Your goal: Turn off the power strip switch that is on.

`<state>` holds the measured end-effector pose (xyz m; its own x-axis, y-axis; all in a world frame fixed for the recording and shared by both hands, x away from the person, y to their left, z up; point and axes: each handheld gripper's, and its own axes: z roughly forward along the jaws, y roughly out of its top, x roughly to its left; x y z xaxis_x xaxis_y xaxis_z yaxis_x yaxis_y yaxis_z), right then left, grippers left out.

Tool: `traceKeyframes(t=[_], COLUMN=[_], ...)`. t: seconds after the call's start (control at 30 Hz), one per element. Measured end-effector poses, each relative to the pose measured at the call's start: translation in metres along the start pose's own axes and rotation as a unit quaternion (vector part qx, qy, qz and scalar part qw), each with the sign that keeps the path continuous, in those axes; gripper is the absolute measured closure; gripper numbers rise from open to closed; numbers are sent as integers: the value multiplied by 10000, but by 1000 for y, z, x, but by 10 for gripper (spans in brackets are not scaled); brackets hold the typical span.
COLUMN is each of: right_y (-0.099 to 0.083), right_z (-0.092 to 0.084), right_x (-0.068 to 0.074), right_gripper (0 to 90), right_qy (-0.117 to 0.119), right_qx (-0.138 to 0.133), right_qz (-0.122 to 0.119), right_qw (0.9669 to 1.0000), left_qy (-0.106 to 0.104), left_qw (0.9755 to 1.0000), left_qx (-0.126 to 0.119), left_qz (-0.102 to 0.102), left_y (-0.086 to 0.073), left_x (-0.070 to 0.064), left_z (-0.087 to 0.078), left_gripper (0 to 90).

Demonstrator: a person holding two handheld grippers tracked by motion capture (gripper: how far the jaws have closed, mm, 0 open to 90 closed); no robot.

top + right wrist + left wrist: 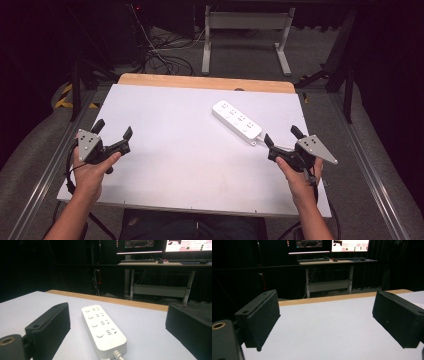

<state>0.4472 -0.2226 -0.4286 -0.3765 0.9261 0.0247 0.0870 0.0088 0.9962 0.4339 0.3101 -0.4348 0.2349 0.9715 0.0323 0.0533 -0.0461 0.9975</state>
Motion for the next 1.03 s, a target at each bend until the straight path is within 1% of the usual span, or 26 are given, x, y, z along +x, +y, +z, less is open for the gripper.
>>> traceKeyframes(t=[0.1, 0.33, 0.5, 0.7, 0.83, 1.03], right_y=[0, -1, -3, -4, -5, -6], right_z=[-1, -5, -9, -15, -14, -11], right_x=[0, 1, 3, 4, 4, 2], right_gripper=[66, 66, 66, 67, 67, 68], right_qy=[14, 2, 15, 43, 43, 66], right_qx=[-19, -5, 58, 40, 45, 63], right_qz=[-30, -12, 4, -5, 7, 15], right_qw=[10000, 10000, 10000, 10000, 10000, 10000], left_qy=[-28, -42, -58, -9, 0, 15], left_qw=[10000, 10000, 10000, 10000, 10000, 10000], left_qx=[6, -2, 12, -7, -20, 29], left_qz=[1, -3, -2, 15, 22, 11], left_y=[0, 0, -1, -2, -2, -3], left_x=[-1, -2, -4, -4, -3, -3], left_z=[0, -3, -8, -15, -14, -12], left_gripper=[78, 78, 79, 78, 79, 79])
